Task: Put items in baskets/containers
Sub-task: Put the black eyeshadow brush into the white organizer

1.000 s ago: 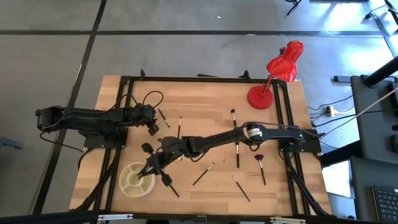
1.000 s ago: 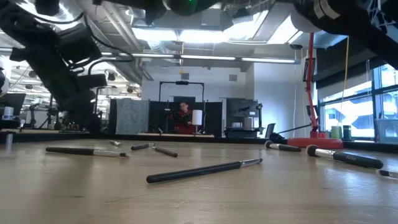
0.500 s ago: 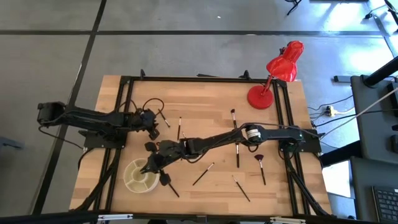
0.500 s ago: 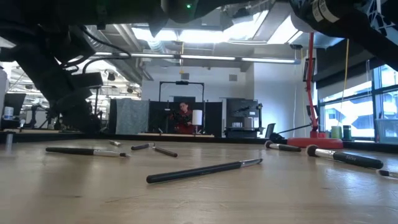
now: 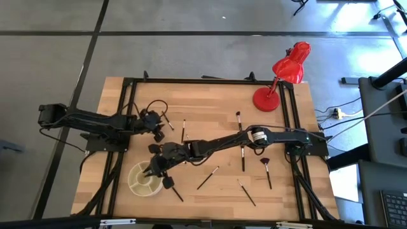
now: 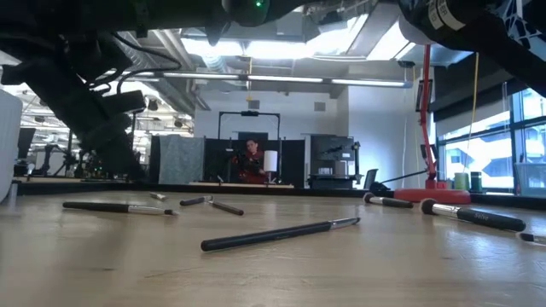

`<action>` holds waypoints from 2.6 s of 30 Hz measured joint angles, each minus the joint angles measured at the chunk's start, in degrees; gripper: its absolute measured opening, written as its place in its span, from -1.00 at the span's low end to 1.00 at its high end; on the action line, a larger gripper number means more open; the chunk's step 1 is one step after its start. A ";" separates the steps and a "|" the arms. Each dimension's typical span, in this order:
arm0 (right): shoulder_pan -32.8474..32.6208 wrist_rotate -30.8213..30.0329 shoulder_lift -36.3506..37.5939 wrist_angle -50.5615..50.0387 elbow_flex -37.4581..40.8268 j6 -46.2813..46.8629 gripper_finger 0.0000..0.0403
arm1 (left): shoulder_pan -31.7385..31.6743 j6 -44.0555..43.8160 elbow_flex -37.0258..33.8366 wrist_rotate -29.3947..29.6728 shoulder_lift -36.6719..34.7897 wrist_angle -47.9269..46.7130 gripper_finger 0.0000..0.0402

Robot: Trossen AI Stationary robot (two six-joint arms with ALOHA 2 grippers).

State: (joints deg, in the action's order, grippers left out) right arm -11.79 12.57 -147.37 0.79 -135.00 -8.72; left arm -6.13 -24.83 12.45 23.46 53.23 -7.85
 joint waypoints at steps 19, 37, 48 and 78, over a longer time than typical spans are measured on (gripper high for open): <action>2.37 -9.02 12.94 -26.30 0.39 3.60 -0.07 | 0.17 4.10 0.00 -7.45 0.00 1.83 -0.51; 5.86 -19.31 42.12 9.58 54.48 9.77 -0.24 | 6.12 11.29 3.07 -2.85 -0.02 3.62 -0.15; 8.37 -23.49 67.36 23.30 79.92 11.07 -0.24 | 2.73 15.46 11.52 -12.29 5.32 -1.63 -0.14; 8.63 -23.55 81.55 -3.32 92.23 21.54 -0.24 | -3.48 60.96 37.42 -12.50 43.43 -31.20 -0.19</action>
State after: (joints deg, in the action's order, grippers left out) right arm -3.16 -10.98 -65.82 -2.54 -42.77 12.81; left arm -9.61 36.13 49.87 10.96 96.66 -39.05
